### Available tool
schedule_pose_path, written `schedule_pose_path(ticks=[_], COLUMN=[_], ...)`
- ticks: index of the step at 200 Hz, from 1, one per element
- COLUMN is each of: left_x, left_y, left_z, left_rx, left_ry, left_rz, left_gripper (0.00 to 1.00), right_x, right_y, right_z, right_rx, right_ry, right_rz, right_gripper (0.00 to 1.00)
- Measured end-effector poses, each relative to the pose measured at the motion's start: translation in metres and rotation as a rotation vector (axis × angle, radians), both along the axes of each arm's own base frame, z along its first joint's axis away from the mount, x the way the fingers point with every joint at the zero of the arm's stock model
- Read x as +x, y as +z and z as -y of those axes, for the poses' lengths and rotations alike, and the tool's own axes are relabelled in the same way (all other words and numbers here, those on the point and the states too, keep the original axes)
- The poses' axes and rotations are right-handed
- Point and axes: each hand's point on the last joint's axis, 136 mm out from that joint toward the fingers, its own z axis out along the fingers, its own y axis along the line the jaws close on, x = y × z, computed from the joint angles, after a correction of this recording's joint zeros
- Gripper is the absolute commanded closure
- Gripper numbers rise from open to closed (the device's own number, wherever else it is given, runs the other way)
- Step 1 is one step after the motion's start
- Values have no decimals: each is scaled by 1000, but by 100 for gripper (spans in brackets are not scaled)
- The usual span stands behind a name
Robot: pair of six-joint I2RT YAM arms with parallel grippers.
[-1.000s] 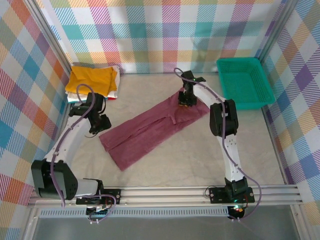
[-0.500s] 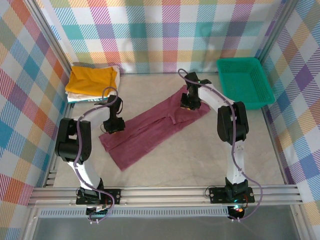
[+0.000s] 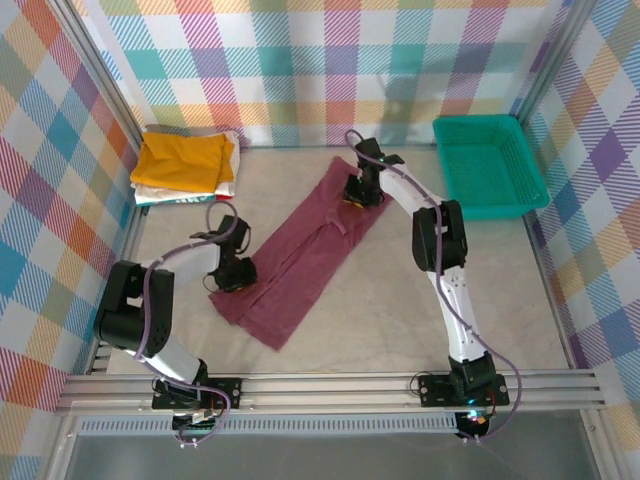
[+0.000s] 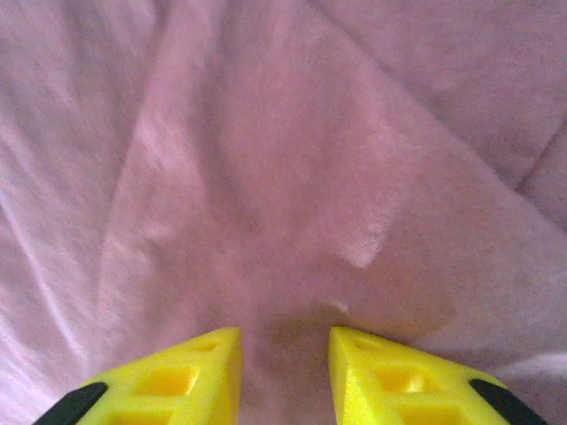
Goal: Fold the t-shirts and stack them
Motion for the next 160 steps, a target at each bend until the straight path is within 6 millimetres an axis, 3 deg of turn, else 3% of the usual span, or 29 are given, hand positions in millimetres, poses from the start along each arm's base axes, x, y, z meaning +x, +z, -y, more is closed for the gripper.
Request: schedule_pose_path(ticks=[25, 38, 51, 81, 101, 128, 146, 160], left_x=[-23, -34, -34, 2, 37, 79, 99, 110], left_y=[4, 9, 22, 73, 86, 66, 47, 34], left_z=[48, 62, 63, 60, 56, 65, 74, 79], left_rx=[-51, -70, -75, -122, -129, -112, -105, -106], left_ry=[-103, -136, -136, -97, -79, -94, -113, -119], left_rz=[-19, -29, -7, 154, 217, 217, 200, 195], left_gripper=[71, 70, 68, 70, 79, 81, 83, 83], right_x=[46, 51, 47, 11, -19, -56, -70, -76], right_y=[11, 15, 21, 47, 78, 100, 89, 69], right_z=[-31, -34, -34, -22, -13, -11, -20, -25], right_rx=[121, 149, 161, 143, 127, 109, 100, 83], right_ry=[45, 53, 61, 69, 78, 100, 121, 132], right_rz=[127, 140, 133, 73, 81, 114, 102, 71], right_gripper=[64, 63, 62, 63, 76, 93, 95, 95])
